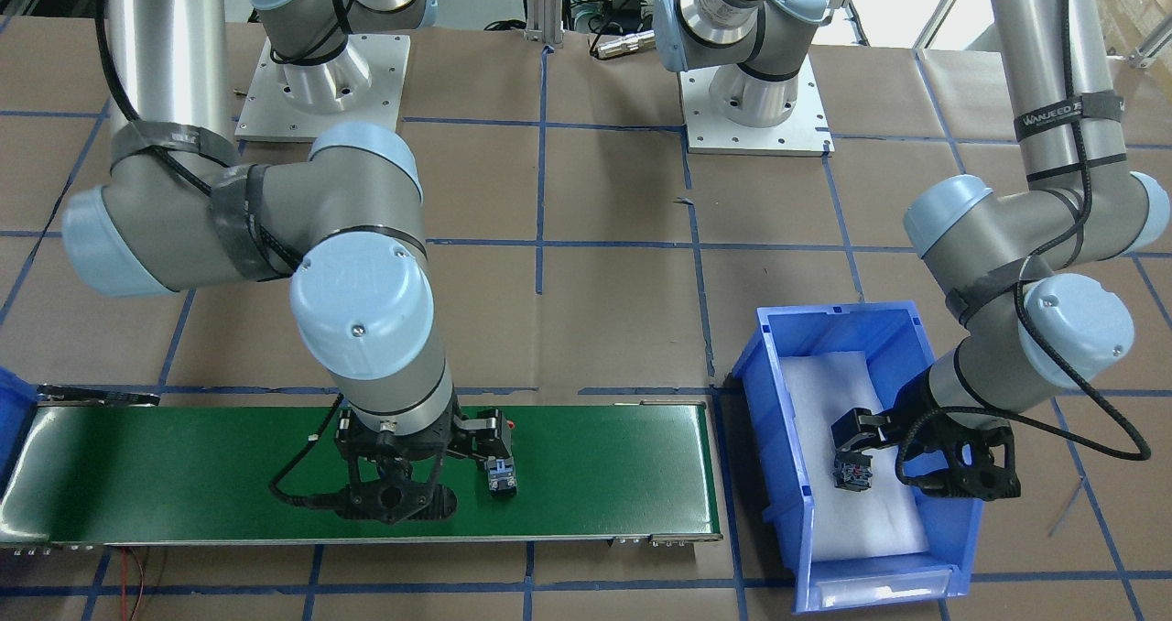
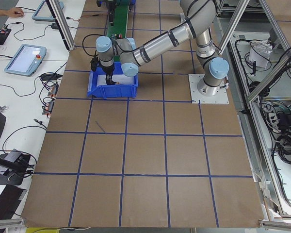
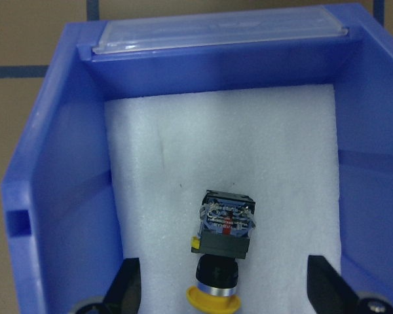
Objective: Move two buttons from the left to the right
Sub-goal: 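Return the left gripper to the bin while the right gripper reaches the red button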
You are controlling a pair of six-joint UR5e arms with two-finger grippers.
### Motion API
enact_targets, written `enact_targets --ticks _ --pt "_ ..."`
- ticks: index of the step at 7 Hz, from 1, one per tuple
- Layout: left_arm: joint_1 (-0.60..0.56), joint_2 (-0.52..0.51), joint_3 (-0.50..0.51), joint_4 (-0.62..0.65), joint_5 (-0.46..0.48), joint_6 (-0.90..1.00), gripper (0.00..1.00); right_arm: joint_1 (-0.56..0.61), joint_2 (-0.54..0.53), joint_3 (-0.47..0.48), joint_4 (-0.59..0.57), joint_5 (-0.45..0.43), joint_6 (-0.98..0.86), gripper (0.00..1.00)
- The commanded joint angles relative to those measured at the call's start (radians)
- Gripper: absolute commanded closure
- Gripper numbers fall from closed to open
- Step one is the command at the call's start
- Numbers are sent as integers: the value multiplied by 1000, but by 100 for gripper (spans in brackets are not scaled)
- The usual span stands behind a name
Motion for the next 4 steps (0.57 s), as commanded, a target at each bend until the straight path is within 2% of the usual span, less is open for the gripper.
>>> enact_targets --ticks 1,4 --pt "-5 -22 -13 4 -1 -2 19 12 52 -19 -28 0 27 0" --pt "-5 -30 -25 14 -1 -1 20 19 89 -18 -43 3 30 0"
